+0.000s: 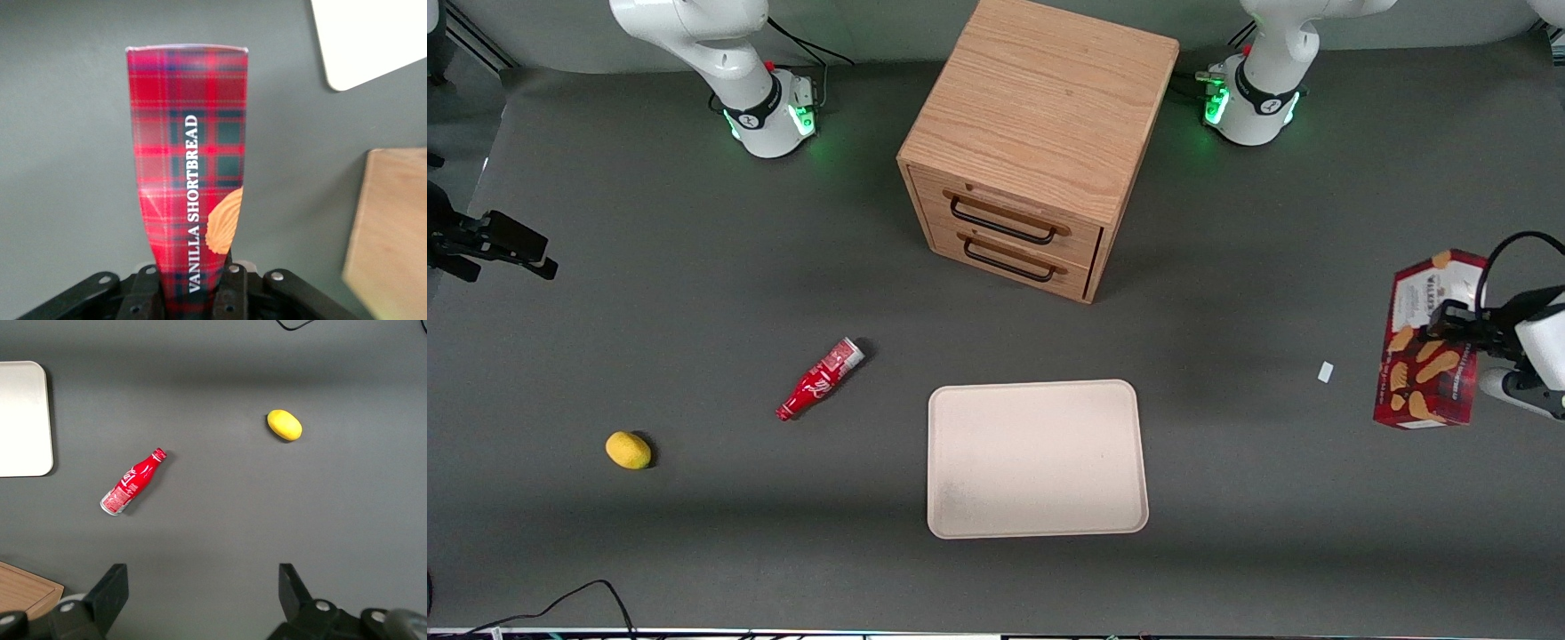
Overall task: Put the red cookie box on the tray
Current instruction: 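Carry the upright box over the white tray with the left gripper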
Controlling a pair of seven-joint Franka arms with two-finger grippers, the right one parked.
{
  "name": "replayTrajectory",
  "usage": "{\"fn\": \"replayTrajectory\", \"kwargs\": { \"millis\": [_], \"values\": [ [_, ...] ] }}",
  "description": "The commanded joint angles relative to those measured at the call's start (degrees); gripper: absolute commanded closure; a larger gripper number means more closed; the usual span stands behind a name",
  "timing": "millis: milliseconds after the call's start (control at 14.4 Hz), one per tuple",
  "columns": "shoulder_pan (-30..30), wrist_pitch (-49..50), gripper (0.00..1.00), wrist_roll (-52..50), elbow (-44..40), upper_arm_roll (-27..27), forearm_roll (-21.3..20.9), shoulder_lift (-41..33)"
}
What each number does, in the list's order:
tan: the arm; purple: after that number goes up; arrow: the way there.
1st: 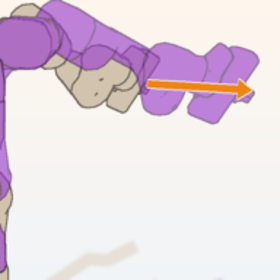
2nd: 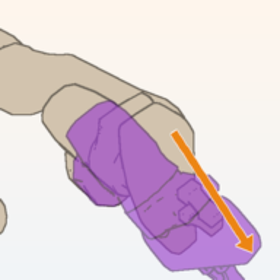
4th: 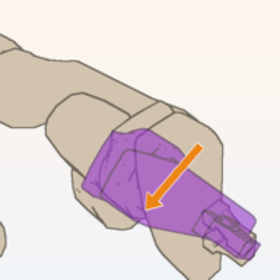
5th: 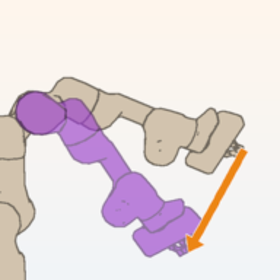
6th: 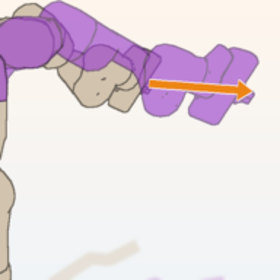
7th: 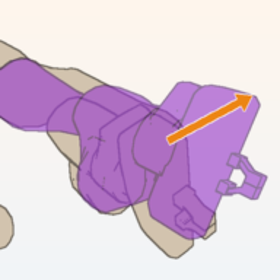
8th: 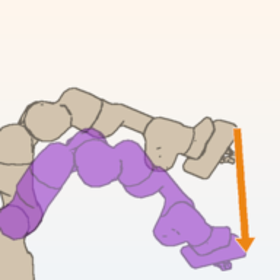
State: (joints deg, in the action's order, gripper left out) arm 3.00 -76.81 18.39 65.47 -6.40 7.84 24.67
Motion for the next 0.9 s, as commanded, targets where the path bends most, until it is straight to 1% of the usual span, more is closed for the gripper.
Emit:
{"fn": "replayTrajectory", "kwargs": {
  "millis": [0,208,347,486,625,833],
  "values": [
    [4.4,3.5,1.0,-15.0,-4.0,2.6,-0.2,-0.1],
    [8.4,2.0,1.0,-27.6,-4.0,5.6,-0.3,0.6],
    [11.7,-3.2,1.0,-33.2,-3.5,6.2,-0.3,2.0],
    [15.3,-7.7,1.0,-38.2,-3.4,6.2,-0.6,5.8],
    [18.6,-14.2,1.0,-41.5,-3.3,6.2,-3.3,9.9],
    [20.8,-25.0,1.0,-44.5,-3.2,6.2,-3.4,16.1]
  ]
}}
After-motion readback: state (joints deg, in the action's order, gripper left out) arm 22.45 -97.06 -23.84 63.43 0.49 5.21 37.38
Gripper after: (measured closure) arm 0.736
